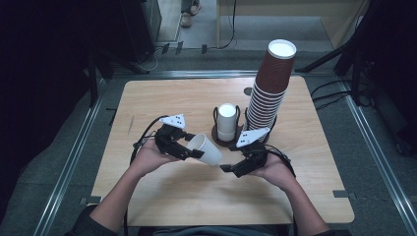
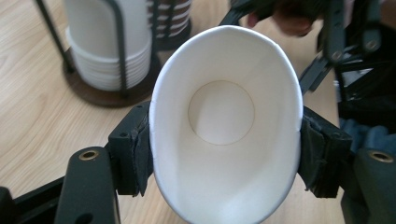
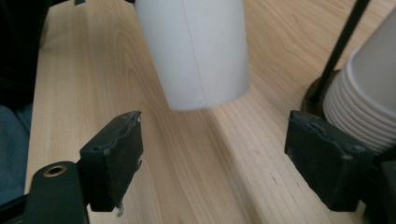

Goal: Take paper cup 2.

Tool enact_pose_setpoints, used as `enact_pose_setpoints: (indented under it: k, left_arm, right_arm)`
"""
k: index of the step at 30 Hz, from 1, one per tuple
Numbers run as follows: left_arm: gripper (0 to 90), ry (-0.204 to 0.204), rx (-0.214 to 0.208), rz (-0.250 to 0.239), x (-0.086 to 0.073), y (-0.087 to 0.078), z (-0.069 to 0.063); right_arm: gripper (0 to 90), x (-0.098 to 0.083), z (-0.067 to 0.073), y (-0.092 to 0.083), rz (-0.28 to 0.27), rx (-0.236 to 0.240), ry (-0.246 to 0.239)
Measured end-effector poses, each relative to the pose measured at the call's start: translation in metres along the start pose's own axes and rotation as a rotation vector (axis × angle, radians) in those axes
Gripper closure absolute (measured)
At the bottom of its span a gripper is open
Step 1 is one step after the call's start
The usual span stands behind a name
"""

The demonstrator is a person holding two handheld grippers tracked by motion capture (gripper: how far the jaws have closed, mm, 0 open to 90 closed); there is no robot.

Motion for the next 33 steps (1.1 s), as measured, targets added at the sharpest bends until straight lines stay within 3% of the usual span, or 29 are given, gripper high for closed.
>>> enact_pose_setpoints:
  k: [11,19,33]
  left_arm:
    - [30.3,-0.06,0.1,0.053,-0.013,-0.027,0.028]
    - [30.2,-0.095,0.179,0.101,-0.025,-0.059,0.05]
    - [29.6,-0.211,0.298,0.144,-0.046,-0.109,0.098]
  right_arm:
    - [22.6,-0.01,-0.013,-0.008,0.041,-0.066,0.036]
    - [23.0,-0.013,-0.017,-0.01,0.046,-0.085,0.046]
    - [24.4,-0.019,-0.018,-0.011,0.069,-0.081,0.058]
Point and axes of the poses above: each handheld gripper's, and its own axes: y roughly forward along the jaws, x roughly out of its top, z roughly to its left, the point moved 9 cm from there along y, roughly forward along the jaws, and after that the axes turned 10 degrees about -x, right-handed, at the moved point
